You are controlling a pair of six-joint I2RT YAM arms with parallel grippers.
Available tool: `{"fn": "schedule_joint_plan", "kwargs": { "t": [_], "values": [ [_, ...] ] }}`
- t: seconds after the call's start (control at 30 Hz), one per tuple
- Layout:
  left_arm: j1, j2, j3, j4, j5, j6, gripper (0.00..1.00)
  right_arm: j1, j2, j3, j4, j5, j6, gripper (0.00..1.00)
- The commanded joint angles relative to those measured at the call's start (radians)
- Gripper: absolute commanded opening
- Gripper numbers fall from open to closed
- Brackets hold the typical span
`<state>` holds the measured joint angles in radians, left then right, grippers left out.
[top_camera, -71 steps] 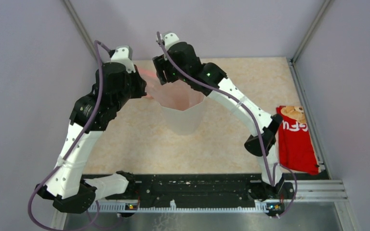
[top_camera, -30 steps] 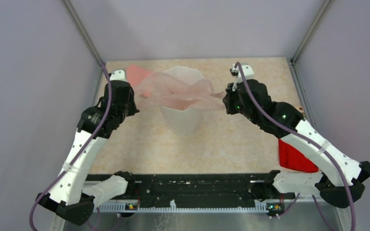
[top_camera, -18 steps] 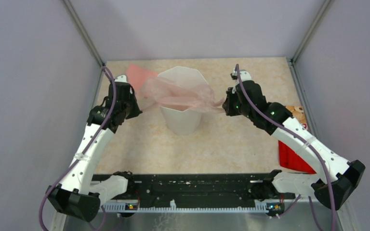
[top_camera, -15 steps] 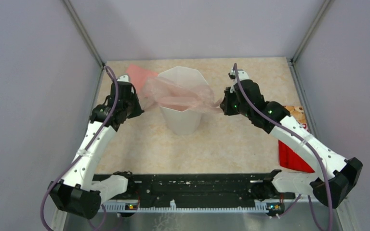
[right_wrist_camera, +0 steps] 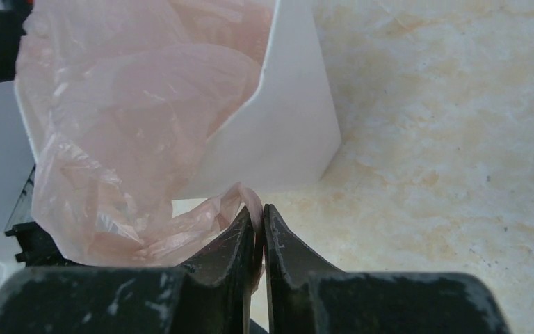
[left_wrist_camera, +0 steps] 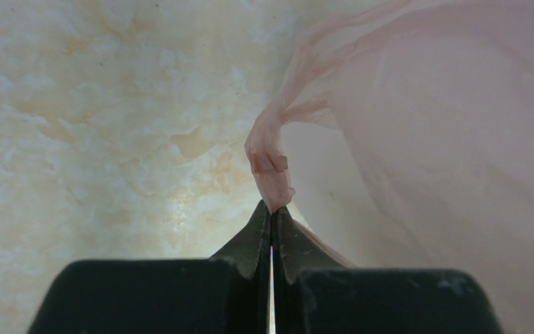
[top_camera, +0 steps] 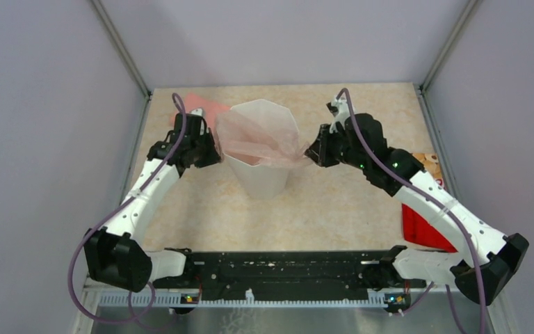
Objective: Put the trash bags into the trash bin
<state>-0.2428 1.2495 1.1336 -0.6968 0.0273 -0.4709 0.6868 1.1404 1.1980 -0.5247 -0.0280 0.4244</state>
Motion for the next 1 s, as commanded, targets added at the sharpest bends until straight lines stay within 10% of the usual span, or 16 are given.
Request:
{"fn": "schedule_joint_plan", "kwargs": {
  "t": [0.0,0.53,0.77,0.97],
  "values": [
    [0.000,0.031,-0.017,0.053,0.060,-0.001,0.00,0.046,-0.030,-0.014,0.086,-0.051,0.027,0.12],
    [-0.004,-0.043,0.065,-0.010,-0.017,0.023,0.00,0.060,-0.044,-0.274,0.200,0.162,0.003,0.01],
    [-0.004,-0.081,0.060,0.000,0.001,0.040,0.00,0.061,-0.109,-0.112,0.088,0.186,-0.060,0.52],
    [-0.004,-0.098,0.067,-0.003,0.011,0.056,0.00,0.063,-0.153,0.013,-0.007,0.195,-0.118,0.71]
  ]
}}
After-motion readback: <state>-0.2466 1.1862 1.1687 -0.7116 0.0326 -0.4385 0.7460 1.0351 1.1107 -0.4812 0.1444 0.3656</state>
